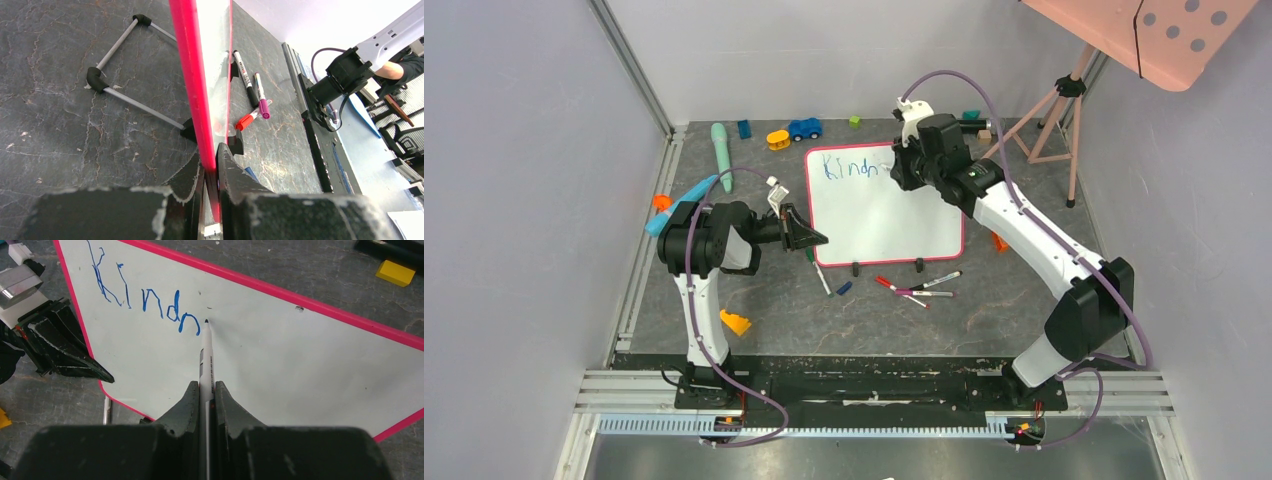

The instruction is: Write a sentence on the whiteboard

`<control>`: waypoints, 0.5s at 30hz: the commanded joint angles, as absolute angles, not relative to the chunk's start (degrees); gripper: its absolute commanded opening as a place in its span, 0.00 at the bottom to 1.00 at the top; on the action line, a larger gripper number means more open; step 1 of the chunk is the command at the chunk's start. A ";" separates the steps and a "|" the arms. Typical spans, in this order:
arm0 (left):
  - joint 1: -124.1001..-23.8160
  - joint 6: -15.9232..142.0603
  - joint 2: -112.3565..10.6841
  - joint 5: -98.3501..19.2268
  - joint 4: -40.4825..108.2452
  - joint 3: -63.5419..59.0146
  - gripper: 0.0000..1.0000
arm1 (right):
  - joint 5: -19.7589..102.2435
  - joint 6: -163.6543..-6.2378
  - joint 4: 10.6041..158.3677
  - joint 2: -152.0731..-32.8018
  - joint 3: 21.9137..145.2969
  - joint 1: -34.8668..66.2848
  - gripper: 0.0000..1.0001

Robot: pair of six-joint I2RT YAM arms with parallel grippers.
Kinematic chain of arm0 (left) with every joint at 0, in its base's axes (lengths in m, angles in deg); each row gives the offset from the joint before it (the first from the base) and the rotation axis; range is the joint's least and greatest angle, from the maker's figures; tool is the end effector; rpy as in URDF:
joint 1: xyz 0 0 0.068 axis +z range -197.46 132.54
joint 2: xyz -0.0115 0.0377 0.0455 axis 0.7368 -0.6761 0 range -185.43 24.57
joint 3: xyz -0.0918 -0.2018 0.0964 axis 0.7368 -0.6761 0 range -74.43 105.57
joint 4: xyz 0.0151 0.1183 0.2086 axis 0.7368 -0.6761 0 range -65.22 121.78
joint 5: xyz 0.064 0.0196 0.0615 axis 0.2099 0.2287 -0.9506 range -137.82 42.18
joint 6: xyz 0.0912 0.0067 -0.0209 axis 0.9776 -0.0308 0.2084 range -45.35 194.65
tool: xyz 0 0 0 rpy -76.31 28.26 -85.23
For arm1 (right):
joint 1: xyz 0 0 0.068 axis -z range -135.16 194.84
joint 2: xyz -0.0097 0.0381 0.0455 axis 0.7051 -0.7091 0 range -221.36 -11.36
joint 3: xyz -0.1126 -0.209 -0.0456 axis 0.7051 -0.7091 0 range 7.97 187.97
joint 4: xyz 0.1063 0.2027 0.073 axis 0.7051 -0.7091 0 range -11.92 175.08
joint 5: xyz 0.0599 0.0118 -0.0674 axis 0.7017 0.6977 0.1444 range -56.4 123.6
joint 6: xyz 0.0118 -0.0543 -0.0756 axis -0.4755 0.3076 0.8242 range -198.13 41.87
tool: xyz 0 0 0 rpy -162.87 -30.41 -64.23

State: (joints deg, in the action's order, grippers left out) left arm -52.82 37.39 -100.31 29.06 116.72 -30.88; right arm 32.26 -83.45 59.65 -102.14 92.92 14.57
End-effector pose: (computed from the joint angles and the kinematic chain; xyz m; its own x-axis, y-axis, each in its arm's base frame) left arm 0.3292 -0.1135 0.0988 -0.5488 -0.0864 -0.8315 0.8251 0.1039 -0.5554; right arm 0.3344 0.1928 0.3000 -0.4915 -0.1795 -0.8522 -0.4429 0.8940 0.0671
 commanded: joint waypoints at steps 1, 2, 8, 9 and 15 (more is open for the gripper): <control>-53.06 44.35 -101.53 31.32 120.99 -30.75 0.02 | 31.14 -82.40 59.86 -101.32 95.86 15.13 0.00; -53.08 44.33 -101.55 31.28 120.99 -30.77 0.02 | 31.14 -82.39 59.85 -101.42 95.77 15.14 0.00; -53.05 44.33 -101.55 31.29 121.00 -30.75 0.02 | 32.36 -82.44 59.85 -101.92 95.49 15.17 0.00; -53.09 44.33 -101.56 31.26 120.99 -30.75 0.02 | 32.68 -82.38 59.86 -102.10 95.47 15.18 0.00; -53.06 44.38 -101.55 31.28 120.99 -30.72 0.02 | 32.11 -82.74 59.84 -102.67 95.03 15.25 0.00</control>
